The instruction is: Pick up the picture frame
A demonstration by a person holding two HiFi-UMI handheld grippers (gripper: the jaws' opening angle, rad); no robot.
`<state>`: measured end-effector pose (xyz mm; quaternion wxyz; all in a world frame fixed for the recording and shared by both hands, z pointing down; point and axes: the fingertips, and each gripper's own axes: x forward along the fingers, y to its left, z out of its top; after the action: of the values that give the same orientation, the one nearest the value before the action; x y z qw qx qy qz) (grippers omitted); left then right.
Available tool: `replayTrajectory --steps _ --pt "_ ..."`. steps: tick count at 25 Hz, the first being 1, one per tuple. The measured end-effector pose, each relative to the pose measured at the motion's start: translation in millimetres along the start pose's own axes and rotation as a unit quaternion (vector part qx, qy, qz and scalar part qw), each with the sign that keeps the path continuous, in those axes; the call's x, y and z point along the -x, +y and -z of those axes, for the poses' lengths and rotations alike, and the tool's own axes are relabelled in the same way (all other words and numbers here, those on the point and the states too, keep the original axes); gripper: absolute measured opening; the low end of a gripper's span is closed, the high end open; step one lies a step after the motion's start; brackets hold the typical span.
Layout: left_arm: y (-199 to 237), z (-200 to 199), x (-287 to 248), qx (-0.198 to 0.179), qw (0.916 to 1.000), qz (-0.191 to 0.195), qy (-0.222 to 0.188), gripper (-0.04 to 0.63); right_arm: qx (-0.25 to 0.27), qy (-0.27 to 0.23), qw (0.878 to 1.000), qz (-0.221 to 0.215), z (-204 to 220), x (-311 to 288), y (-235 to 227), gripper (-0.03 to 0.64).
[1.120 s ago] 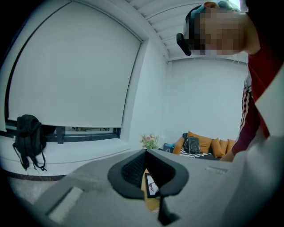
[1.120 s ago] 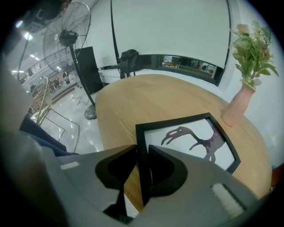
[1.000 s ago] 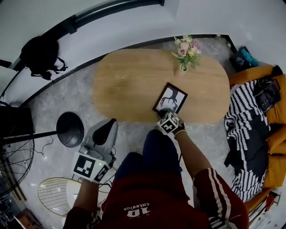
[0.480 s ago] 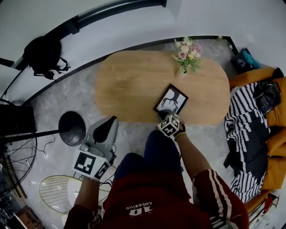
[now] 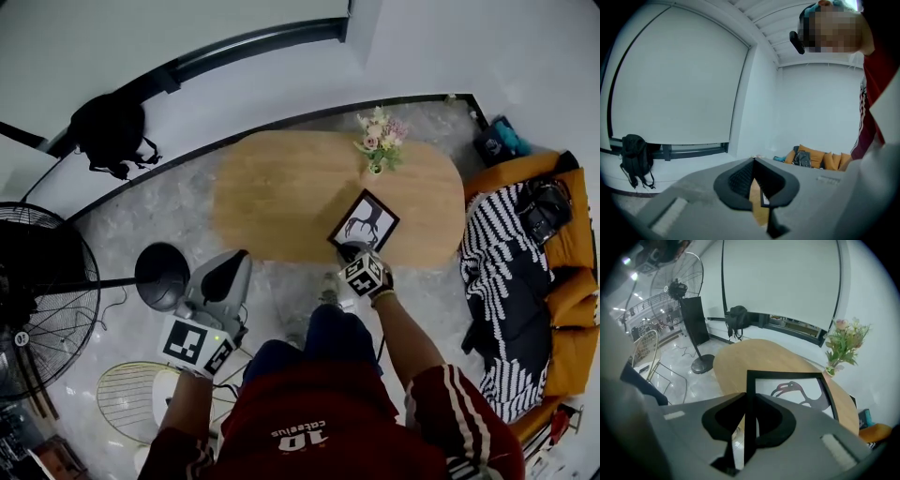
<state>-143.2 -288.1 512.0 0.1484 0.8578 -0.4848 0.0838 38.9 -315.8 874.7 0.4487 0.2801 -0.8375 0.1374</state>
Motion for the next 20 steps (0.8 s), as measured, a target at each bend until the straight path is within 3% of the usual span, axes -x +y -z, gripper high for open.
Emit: replayTrajectory --steps 11,20 --pt "-22 -63 37 -0.005 0.9996 0.011 -0.027 0.003 -0.043 -0.045 0.997 0.046 -40 123 -11 0.067" --pt "-16 -79 86 -0.008 0.9984 0.007 -0.055 0.003 -0.057 -0.171 0.978 0.101 -119 253 13 0.066"
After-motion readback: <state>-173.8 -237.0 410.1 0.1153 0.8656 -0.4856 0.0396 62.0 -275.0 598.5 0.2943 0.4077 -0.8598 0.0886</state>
